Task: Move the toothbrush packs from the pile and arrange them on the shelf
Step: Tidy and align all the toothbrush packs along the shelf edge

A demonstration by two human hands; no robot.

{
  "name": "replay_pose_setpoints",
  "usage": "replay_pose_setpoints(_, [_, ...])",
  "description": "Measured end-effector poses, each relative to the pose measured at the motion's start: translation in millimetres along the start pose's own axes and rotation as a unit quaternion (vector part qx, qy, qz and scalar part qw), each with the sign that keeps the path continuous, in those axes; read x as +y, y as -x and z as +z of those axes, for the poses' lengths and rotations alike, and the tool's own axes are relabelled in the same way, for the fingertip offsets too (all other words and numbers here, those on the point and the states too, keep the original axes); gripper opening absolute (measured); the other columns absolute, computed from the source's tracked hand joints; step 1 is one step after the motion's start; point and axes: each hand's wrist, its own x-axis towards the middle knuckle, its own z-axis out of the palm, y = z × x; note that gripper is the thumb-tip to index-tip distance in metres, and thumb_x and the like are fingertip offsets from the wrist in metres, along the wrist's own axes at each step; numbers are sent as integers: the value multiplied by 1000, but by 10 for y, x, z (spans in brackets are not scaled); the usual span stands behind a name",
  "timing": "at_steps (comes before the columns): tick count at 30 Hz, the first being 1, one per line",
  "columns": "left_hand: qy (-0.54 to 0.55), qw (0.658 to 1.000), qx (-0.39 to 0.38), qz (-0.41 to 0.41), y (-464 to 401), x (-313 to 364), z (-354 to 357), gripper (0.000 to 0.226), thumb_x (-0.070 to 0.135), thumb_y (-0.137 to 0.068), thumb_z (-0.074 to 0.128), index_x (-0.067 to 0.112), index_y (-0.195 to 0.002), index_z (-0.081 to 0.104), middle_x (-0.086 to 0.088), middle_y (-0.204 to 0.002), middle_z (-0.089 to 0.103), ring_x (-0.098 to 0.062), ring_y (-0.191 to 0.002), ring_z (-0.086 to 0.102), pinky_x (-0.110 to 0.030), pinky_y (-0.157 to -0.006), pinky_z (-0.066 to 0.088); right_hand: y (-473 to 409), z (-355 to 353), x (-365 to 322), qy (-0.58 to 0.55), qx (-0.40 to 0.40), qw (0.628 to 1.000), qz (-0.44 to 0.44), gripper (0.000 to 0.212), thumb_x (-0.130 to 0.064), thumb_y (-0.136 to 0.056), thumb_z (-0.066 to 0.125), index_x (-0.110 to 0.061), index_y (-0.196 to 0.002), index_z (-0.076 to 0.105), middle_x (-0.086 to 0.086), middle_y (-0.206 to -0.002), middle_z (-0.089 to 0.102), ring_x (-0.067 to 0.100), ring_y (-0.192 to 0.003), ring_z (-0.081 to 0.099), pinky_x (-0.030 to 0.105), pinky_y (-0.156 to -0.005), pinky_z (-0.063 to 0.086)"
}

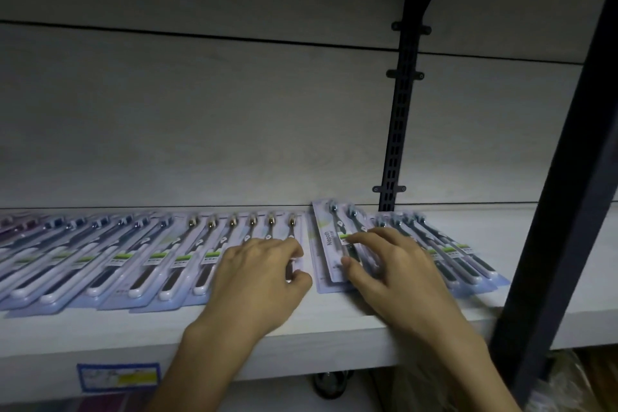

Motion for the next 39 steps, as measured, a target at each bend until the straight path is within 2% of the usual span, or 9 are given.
replay_pose_setpoints(4, [-24, 999, 5, -24, 5, -7, -6, 28, 37, -87, 44, 34, -114, 53, 13, -103, 62, -12, -100, 52, -28, -85, 36, -7, 19, 13, 1, 13, 1000, 4, 38, -53, -89, 50, -36, -122, 56, -13, -128, 51, 15, -118, 46, 33, -101, 38])
replay_pose_setpoints(12, [-72, 996, -7, -58, 37, 14, -24, 29, 33, -90, 40, 33, -117, 49, 12, -109, 62, -13, -102, 52, -30, -88, 38, 7, 21, 24, 3, 11, 1000, 7, 39, -54, -89, 49, -36, -122, 55, -14, -126, 50, 14, -117, 46, 34, -100, 39])
replay_pose_setpoints(15, [-68, 997, -21, -38, 34, -5, -9, 35, 31, -91, 37, 34, -125, 44, 15, -128, 53, -13, -116, 45, -33, -98, 33, 5, 20, 7, 3, 13, 1000, 8, 39, -54, -88, 49, -37, -122, 55, -15, -125, 50, 13, -116, 47, 33, -99, 39])
replay_pose_setpoints(17, [-55, 997, -43, -12, 14, -14, 3, 43, 29, -93, 36, 36, -136, 36, 14, -146, 36, -12, -132, 32, -36, -110, 24, 1, 14, 3, 7, 12, 1000, 4, 38, -53, -89, 50, -36, -123, 55, -15, -126, 49, 13, -116, 47, 33, -99, 39])
replay_pose_setpoints(19, [-51, 996, -72, 2, -1, -25, 21, 46, 30, -96, 33, 35, -141, 34, 12, -152, 30, -12, -137, 26, -37, -115, 17, 3, -1, -5, 10, 8, 1000, 2, 38, -52, -90, 50, -36, -124, 54, -15, -128, 48, 12, -118, 46, 32, -100, 38])
replay_pose_setpoints(23, [-74, 994, -76, 2, -12, -66, 64, 38, 32, -97, 27, 29, -123, 54, 12, -130, 49, -11, -119, 44, -32, -104, 27, 13, -4, -5, 6, 15, 1000, -2, 37, -51, -89, 51, -35, -122, 56, -16, -127, 50, 10, -117, 47, 33, -100, 38])
replay_pose_setpoints(29, [-94, 993, -69, -27, -16, -57, 90, 37, 34, -95, 27, 28, -113, 59, 11, -113, 53, -12, -109, 48, -32, -101, 32, 5, 13, 3, 9, 20, 1000, -3, 44, -58, -83, 42, -36, -117, 58, -17, -118, 53, 10, -110, 51, 33, -96, 40])
replay_pose_setpoints(35, [-114, 990, -49, -62, 1, -50, 63, 37, 38, -93, 30, 28, -113, 59, 11, -116, 57, -14, -107, 51, -32, -98, 34, 13, 27, -16, 12, 38, 999, 5, 43, -56, -81, 43, -34, -113, 61, -16, -113, 55, 10, -106, 52, 32, -93, 41])
replay_pose_setpoints(39, [-99, 995, -17, -27, 5, -33, 41, 36, 40, -93, 33, 31, -122, 54, 13, -121, 56, -13, -114, 49, -34, -101, 31, 17, 21, -54, 1, 65, 997, 46, 44, -51, -75, 44, -30, -108, 64, -8, -108, 57, 18, -102, 53, 34, -89, 43])
